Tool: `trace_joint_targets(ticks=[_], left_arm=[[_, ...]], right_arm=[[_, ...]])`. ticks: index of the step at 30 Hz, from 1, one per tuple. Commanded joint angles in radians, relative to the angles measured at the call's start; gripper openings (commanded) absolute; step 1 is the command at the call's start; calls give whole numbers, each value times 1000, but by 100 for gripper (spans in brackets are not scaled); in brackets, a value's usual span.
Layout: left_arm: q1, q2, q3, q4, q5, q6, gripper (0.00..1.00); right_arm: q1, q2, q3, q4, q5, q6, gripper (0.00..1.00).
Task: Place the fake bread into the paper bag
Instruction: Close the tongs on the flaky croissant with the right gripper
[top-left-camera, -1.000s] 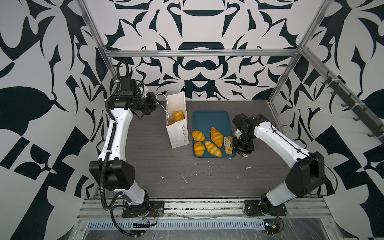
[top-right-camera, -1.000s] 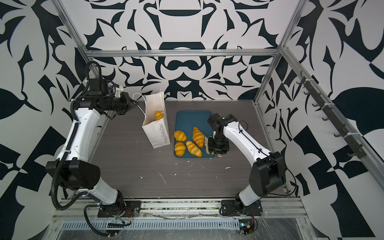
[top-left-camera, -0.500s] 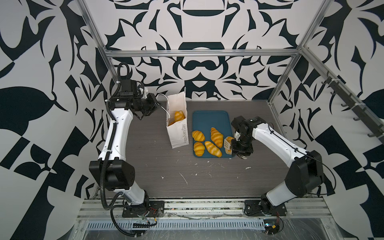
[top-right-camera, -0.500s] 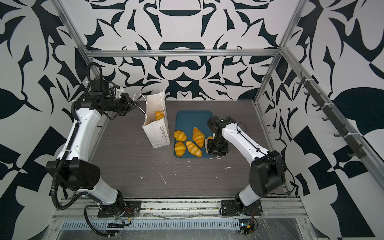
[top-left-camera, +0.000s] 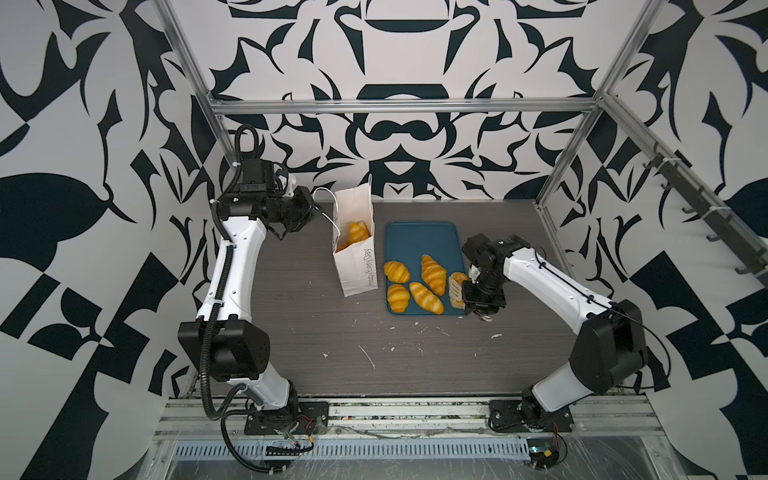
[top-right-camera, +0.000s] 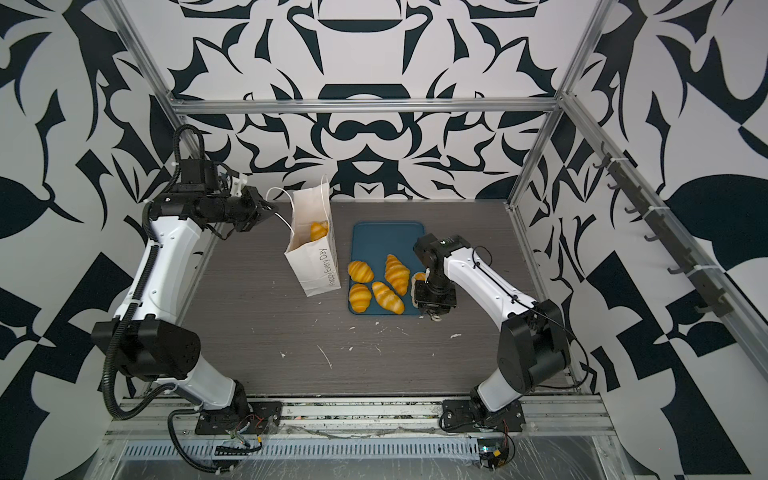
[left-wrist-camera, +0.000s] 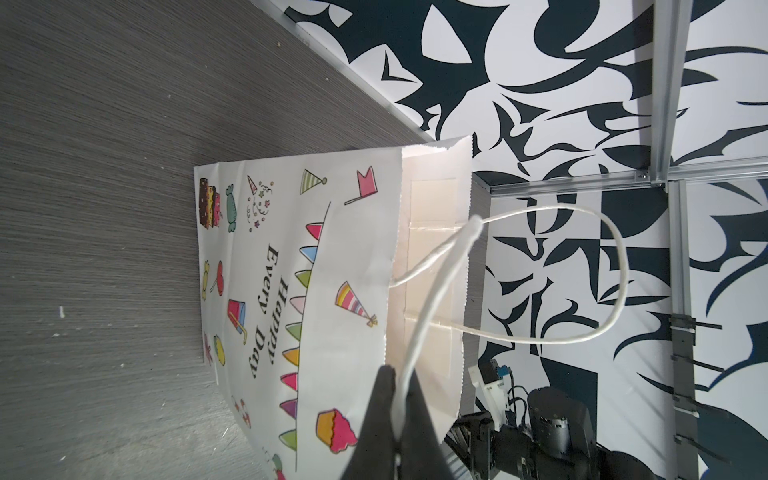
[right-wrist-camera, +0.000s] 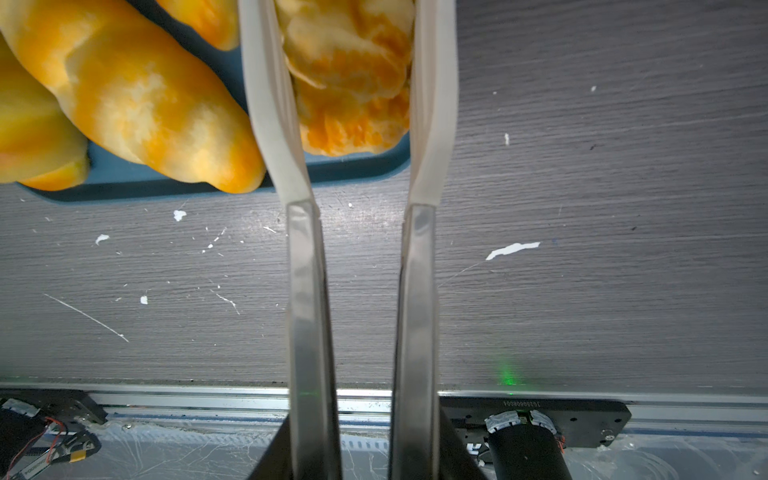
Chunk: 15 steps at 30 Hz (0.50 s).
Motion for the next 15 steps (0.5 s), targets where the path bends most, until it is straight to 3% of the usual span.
trace_joint_targets(ticks=[1, 15], left_arm=[[-4, -26, -13, -13, -5, -1, 0], [-4, -31, -9, -12, -4, -5, 0]], right_arm=[[6, -9, 49, -15, 1, 5, 36], [5, 8, 248, -50, 12, 14, 34]])
